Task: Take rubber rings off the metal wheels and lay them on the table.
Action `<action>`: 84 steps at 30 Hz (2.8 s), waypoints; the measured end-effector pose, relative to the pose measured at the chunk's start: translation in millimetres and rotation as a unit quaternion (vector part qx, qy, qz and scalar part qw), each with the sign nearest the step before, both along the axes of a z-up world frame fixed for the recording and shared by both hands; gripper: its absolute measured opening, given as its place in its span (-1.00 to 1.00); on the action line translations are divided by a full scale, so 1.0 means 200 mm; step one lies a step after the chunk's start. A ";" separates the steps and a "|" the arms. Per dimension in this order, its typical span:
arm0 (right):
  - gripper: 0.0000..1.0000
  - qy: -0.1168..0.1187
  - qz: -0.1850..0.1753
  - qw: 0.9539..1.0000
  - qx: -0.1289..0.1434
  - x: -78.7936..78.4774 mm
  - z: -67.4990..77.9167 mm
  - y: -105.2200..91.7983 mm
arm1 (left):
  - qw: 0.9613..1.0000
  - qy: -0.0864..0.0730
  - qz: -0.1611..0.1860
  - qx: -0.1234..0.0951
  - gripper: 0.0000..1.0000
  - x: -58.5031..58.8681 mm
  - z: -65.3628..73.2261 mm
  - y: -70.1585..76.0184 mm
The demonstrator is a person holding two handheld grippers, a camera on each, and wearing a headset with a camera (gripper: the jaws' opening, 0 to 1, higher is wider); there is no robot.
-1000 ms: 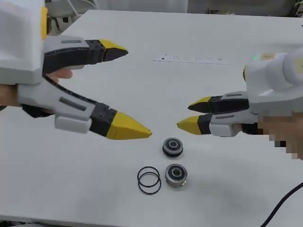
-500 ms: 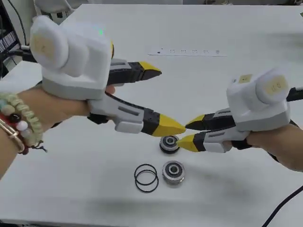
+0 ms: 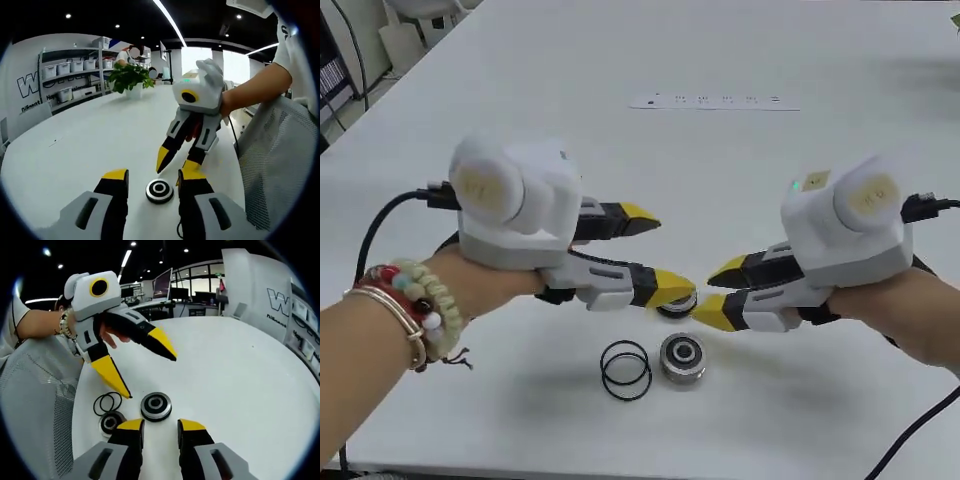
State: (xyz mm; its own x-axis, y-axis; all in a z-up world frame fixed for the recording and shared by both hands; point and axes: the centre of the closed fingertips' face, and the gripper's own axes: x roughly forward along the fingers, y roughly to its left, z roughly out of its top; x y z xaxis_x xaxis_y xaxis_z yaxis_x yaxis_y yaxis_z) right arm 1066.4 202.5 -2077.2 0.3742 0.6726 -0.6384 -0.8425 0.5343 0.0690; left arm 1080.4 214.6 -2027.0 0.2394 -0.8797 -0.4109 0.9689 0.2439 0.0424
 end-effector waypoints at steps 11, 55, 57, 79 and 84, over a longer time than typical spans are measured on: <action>-0.57 0.000 0.002 1.000 -0.001 0.00 -0.01 0.03 | 0.999 0.020 0.019 0.037 -0.64 -0.01 -0.15 0.02; -1.00 0.071 -0.085 0.992 0.060 0.02 0.00 -0.01 | 0.999 0.017 0.014 0.048 -0.84 -0.03 -0.19 0.01; -1.00 0.098 -0.108 0.986 0.078 0.02 0.00 -0.02 | 0.999 0.017 0.011 0.049 -0.84 -0.04 -0.19 0.01; -1.00 0.151 -0.140 0.971 0.122 0.00 0.07 0.04 | 0.999 0.003 0.006 0.054 -0.85 -0.05 -0.18 0.00; -1.00 0.151 -0.135 0.972 0.122 -0.01 0.08 0.05 | 0.999 0.003 0.006 0.054 -0.85 -0.05 -0.18 0.00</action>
